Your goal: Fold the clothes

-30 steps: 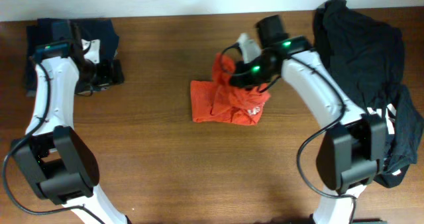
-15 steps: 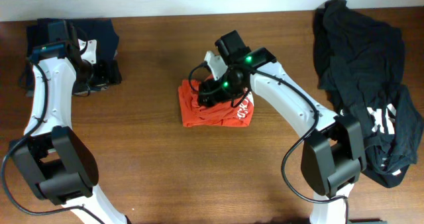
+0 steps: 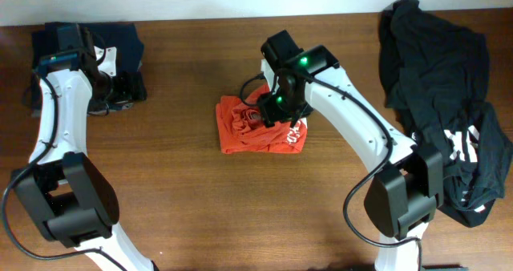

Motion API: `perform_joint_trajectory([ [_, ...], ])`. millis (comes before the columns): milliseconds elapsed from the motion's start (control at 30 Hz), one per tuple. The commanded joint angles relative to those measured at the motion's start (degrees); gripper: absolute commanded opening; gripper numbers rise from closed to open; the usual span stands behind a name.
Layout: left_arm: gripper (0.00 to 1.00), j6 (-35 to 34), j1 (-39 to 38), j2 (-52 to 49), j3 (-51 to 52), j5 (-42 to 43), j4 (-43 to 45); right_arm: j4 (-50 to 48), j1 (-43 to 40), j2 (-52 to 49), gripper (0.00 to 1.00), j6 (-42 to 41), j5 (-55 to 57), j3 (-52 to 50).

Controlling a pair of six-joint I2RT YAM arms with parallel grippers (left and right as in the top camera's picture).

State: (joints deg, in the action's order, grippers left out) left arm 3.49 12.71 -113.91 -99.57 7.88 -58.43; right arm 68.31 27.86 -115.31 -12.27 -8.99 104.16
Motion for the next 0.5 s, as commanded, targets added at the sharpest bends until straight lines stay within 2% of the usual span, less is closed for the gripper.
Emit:
perform_joint_trajectory([
  [0,0.99,0.9,0.0,-2.0,-1.0,0.0,0.4,-4.4,0.3,0.4,0.58,-7.5,2.7,-5.0],
  [100,0.99,0.9,0.0,-2.7,-1.0,0.0,0.5,-9.1,0.3,0.4,0.57,-9.4,2.6,-8.2],
  [167,0.99,0.9,0.0,-2.9,-1.0,0.0,0.5,-10.9,0.3,0.4,0.51,-10.8,2.7,-9.9],
  [200,0.99,0.9,0.0,-2.9,-1.0,0.0,0.5,-11.1,0.3,0.4,0.45,-10.8,2.6,-10.1],
  [300,0.99,0.9,0.0,-2.9,-1.0,0.0,0.7,-11.0,0.5,0.7,0.17,-12.2,2.6,-10.1],
  [333,0.99,0.9,0.0,-2.9,-1.0,0.0,0.7,-11.0,0.8,1.1,0.11,-12.2,2.1,-10.1],
  [467,0.99,0.9,0.0,-2.9,-1.0,0.0,0.9,-10.7,3.8,1.9,0.04,-12.2,0.0,-9.2],
])
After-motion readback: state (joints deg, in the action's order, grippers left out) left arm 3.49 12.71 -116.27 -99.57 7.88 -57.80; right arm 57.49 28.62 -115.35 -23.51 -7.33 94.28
